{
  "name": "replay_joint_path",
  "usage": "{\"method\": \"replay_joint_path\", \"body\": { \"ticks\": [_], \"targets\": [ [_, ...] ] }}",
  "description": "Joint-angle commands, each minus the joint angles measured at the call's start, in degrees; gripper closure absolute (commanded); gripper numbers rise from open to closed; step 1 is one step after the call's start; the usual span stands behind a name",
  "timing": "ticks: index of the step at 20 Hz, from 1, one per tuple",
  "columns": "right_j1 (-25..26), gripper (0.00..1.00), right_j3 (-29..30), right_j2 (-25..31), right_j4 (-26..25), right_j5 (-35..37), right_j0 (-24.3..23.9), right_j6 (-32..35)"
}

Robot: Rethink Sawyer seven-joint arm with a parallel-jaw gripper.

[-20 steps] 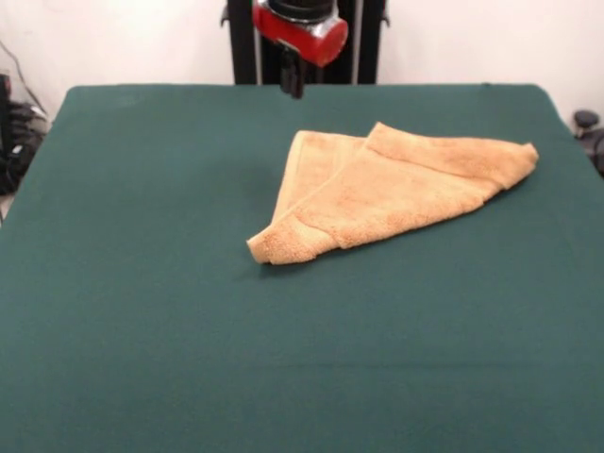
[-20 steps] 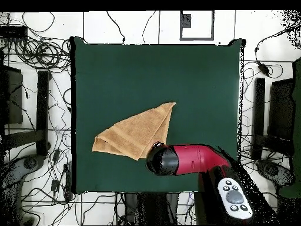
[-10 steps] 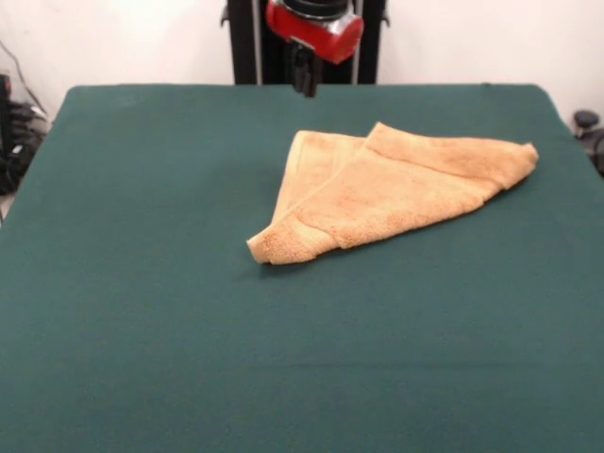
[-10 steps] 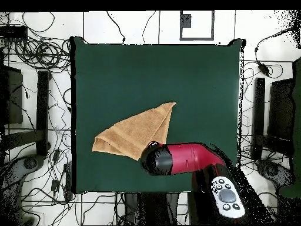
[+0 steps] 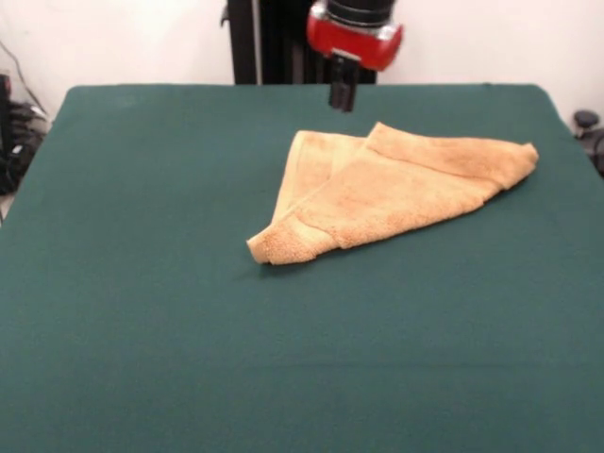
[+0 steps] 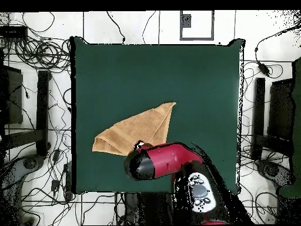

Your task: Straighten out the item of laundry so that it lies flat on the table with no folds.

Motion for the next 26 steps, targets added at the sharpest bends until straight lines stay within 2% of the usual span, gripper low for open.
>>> {"method": "replay_joint_path", "body": {
  "ticks": [1, 6, 9, 12, 14, 17, 21, 26],
  "targets": [
    [4.5, 1.00, 5.1, -1.7, -2.1, -9.4, 4.4, 6.1],
    [6.5, 1.00, 5.2, -5.4, -0.6, -14.7, 8.3, 8.3],
    [8.9, 1.00, 5.3, -6.5, 0.5, -19.5, 8.9, 8.7],
    [14.2, 1.00, 3.9, -10.3, 1.3, -28.2, 11.7, 10.0],
    [18.3, 1.00, 1.8, -13.5, 2.4, -30.9, 14.4, 10.0],
    [21.8, 1.00, 0.5, -15.6, 4.5, -34.0, 16.1, 9.3],
    [24.5, 1.00, -0.6, -17.1, 7.2, -36.1, 17.4, 8.0],
    [23.7, 1.00, -0.3, -15.6, 7.8, -34.1, 15.7, 5.8]
  ]
}}
